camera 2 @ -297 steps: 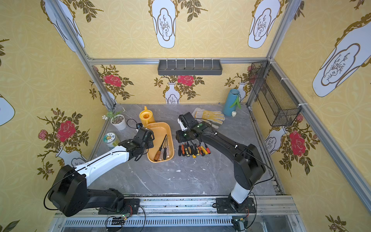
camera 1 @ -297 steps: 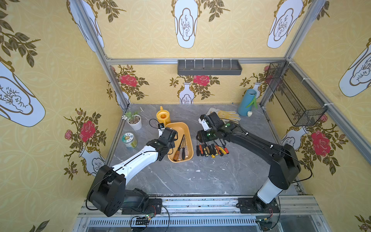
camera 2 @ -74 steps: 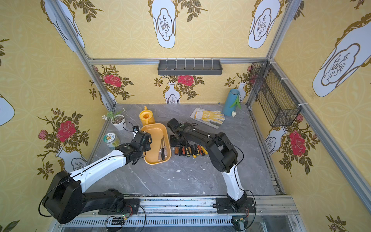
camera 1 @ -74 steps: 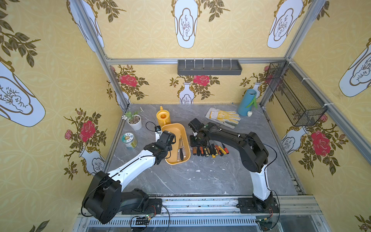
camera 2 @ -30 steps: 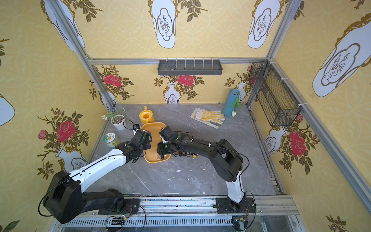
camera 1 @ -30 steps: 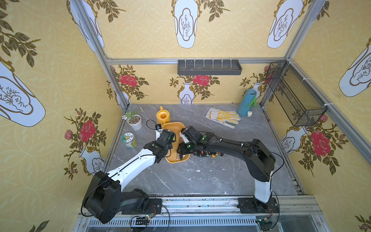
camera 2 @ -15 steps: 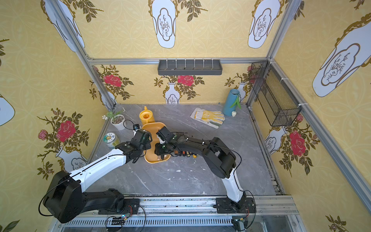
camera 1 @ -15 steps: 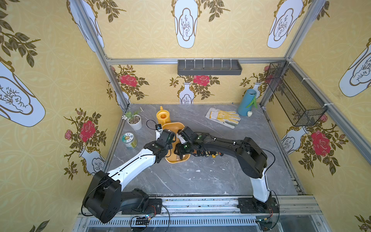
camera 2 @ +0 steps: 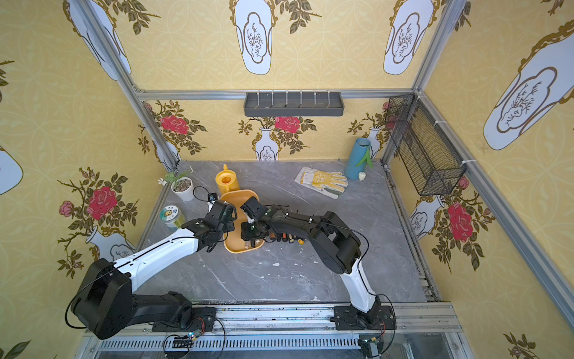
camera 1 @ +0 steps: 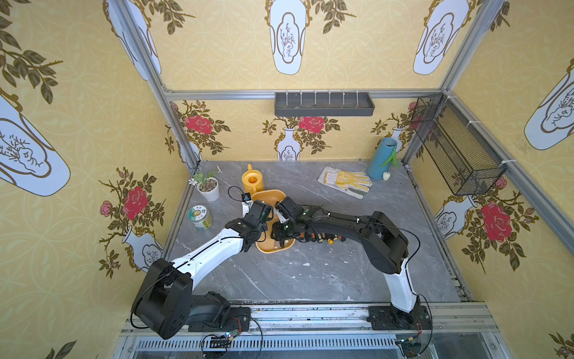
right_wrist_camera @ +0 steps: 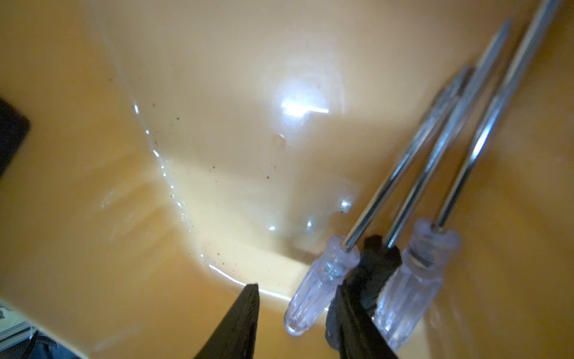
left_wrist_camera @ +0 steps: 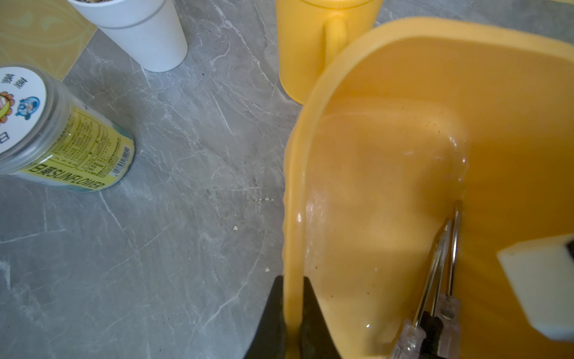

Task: Take out the screwdriver from the storage box
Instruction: Pick up the screwdriver from the storage box.

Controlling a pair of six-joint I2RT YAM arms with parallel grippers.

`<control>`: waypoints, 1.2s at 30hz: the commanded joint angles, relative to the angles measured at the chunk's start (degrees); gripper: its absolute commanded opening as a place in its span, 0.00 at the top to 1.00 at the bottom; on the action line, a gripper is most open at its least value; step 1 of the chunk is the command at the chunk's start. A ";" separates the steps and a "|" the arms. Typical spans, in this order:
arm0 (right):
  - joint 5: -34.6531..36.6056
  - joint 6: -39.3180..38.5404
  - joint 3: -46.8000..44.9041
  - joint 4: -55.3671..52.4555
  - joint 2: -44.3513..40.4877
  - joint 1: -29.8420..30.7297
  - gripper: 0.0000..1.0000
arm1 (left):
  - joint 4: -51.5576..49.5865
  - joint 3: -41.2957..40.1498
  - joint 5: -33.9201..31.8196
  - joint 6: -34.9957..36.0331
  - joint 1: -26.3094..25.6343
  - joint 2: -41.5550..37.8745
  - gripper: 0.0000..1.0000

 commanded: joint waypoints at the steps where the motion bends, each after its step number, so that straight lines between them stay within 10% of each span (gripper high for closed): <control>1: 1.77 0.83 0.45 -0.49 0.77 -0.01 0.55 | 2.26 -0.65 0.61 0.28 -0.04 0.44 1.00; 13: 6.10 3.24 4.42 -4.51 4.60 -0.18 0.57 | 3.46 -1.10 1.75 -0.26 -0.04 2.29 1.00; 26: 12.35 5.04 6.44 -10.77 7.83 -0.17 0.78 | 5.00 -2.79 2.48 -1.34 -0.04 2.30 1.00; 36: 6.87 7.67 -2.76 3.98 0.80 -0.75 1.00 | 4.43 -2.83 1.65 -0.74 -0.04 0.85 1.00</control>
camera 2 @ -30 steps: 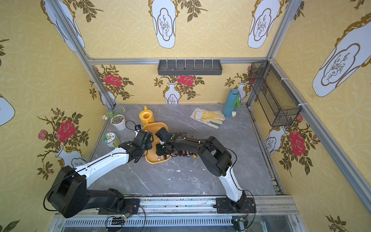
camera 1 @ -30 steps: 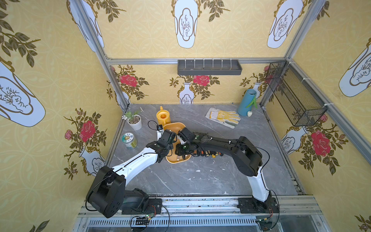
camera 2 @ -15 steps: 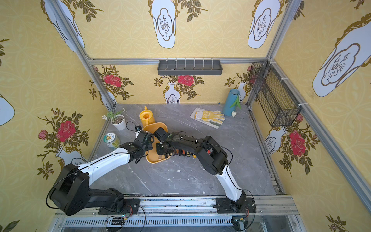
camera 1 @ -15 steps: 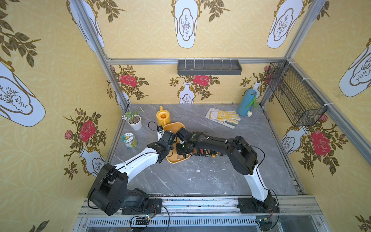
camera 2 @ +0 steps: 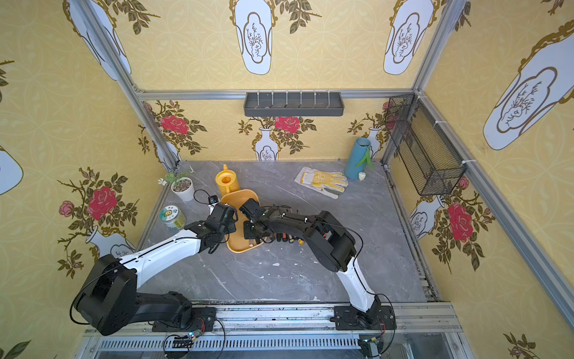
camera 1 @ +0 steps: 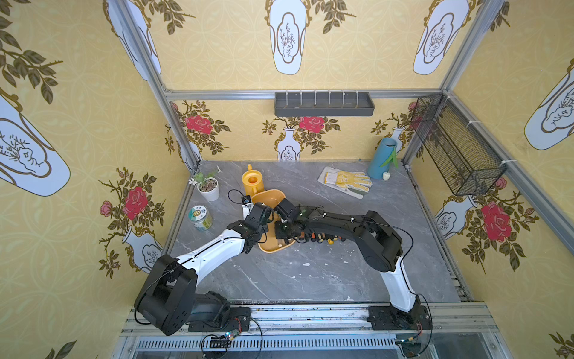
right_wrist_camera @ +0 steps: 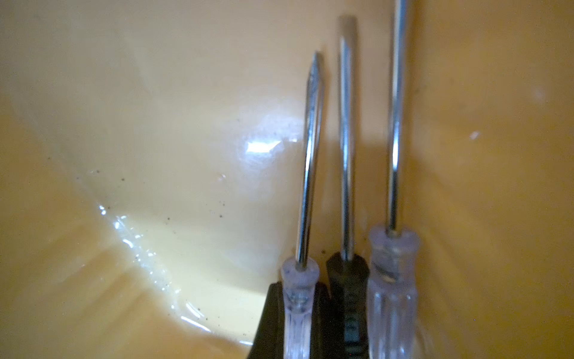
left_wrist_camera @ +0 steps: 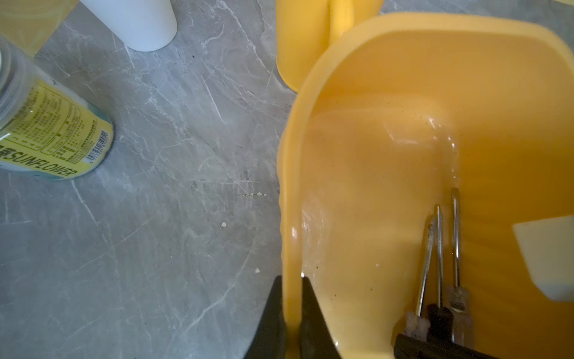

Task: Take out the screwdriver from the storage box
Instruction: Pick up the screwdriver from the storage box.

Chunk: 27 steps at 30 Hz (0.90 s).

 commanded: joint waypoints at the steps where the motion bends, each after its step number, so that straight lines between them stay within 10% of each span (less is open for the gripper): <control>1: -1.69 1.42 -2.74 4.27 -1.81 -0.48 1.00 | 0.41 -0.34 0.59 1.45 -0.09 -0.45 1.00; 27: -4.92 -4.98 -7.82 11.27 -15.79 -4.41 1.00 | -0.64 0.75 -0.36 2.25 1.72 -0.48 1.00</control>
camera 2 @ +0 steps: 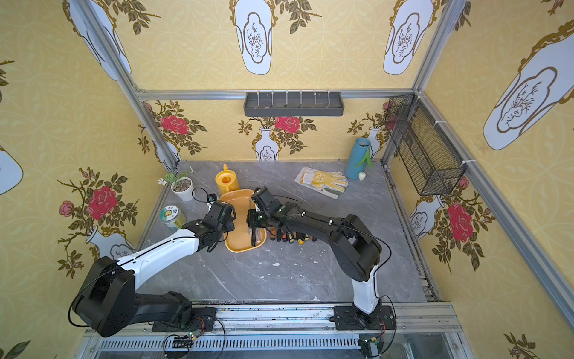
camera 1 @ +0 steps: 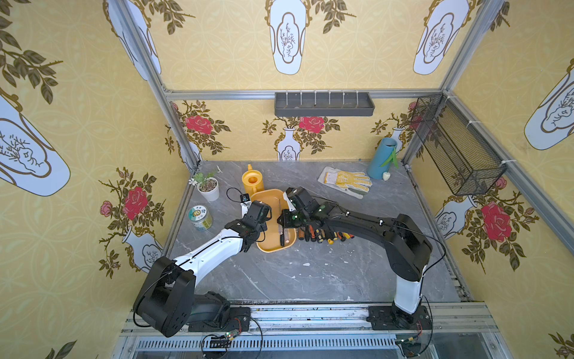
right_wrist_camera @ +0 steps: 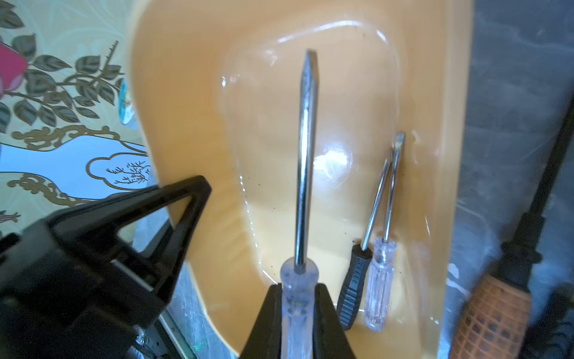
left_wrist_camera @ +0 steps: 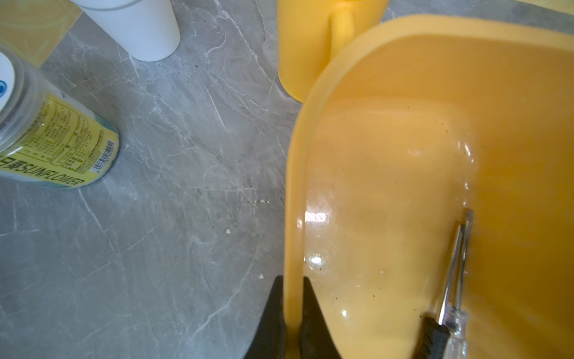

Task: Take out the screwdriver from the storage box
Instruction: Pick up the screwdriver from the storage box, then place the screwdriver at the center of the board.

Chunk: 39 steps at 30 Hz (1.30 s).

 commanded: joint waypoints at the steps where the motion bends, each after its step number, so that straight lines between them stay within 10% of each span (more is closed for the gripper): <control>1: 0.50 -2.78 -0.92 1.82 -2.66 -1.44 1.00 | -0.24 0.14 -1.13 0.49 0.03 -0.06 1.00; 39: 7.04 -9.52 4.70 -24.79 3.97 -6.84 1.00 | -1.35 0.63 -1.49 0.91 0.16 -0.79 1.00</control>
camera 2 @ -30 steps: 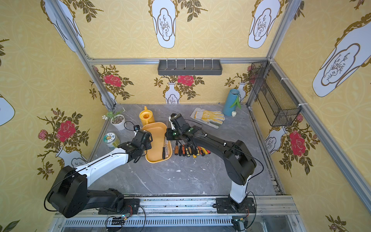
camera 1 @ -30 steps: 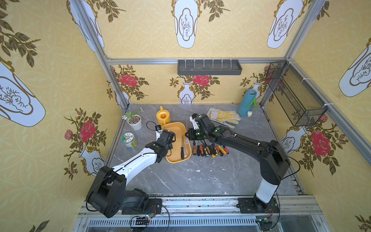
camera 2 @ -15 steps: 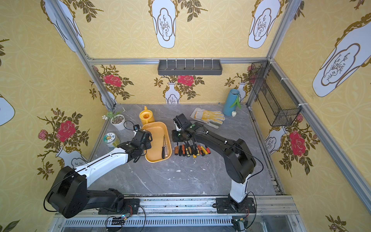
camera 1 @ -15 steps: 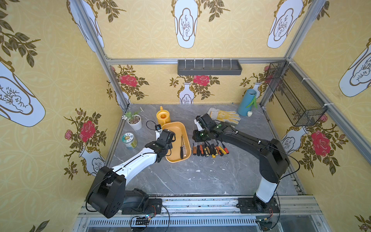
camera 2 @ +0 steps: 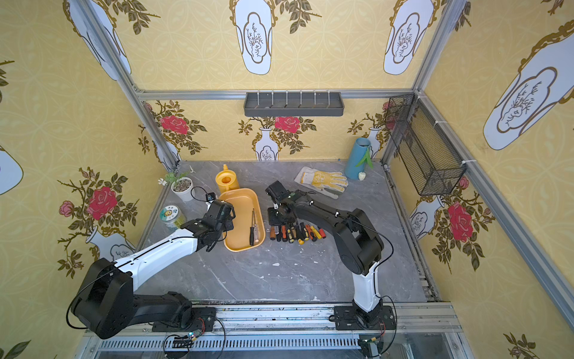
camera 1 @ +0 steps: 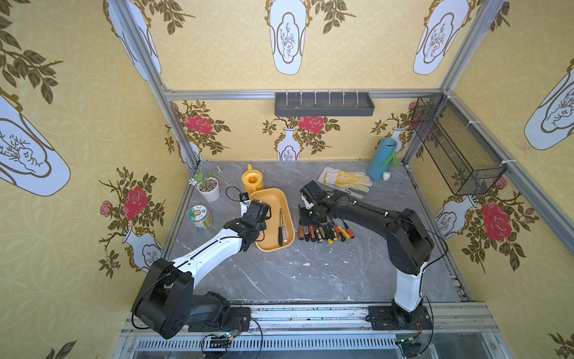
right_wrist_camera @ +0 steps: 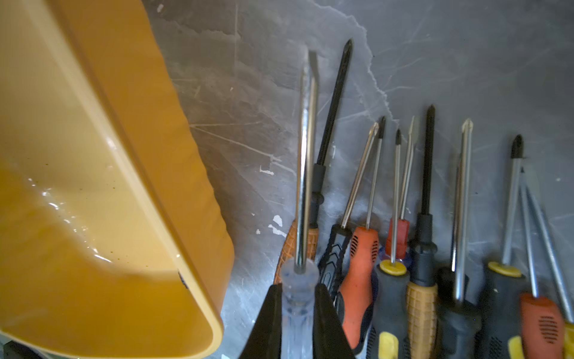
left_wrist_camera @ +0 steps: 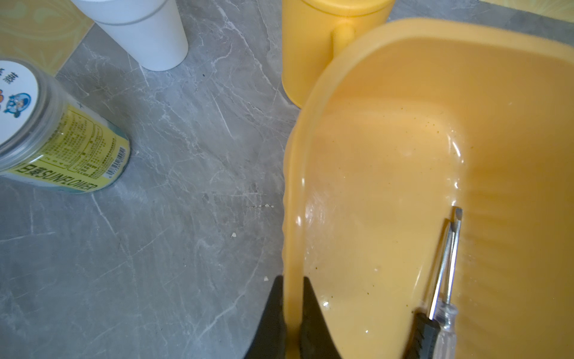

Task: Take out the screwdriver from the storage box
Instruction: Place the screwdriver at the center of the board.

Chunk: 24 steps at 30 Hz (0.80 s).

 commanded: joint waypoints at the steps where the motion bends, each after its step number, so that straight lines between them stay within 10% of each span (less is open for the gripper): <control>1: 0.97 0.43 -0.19 -1.05 0.94 0.10 1.00 | -0.26 -0.15 -0.60 0.37 -0.01 -0.07 1.00; 11: -0.23 1.38 -0.18 -0.06 4.21 0.11 1.00 | 0.04 -0.18 -0.22 0.40 0.01 0.37 1.00; 24: -0.57 2.96 -0.28 -0.07 4.73 0.02 0.69 | 0.28 -0.33 0.90 0.54 0.00 2.88 1.00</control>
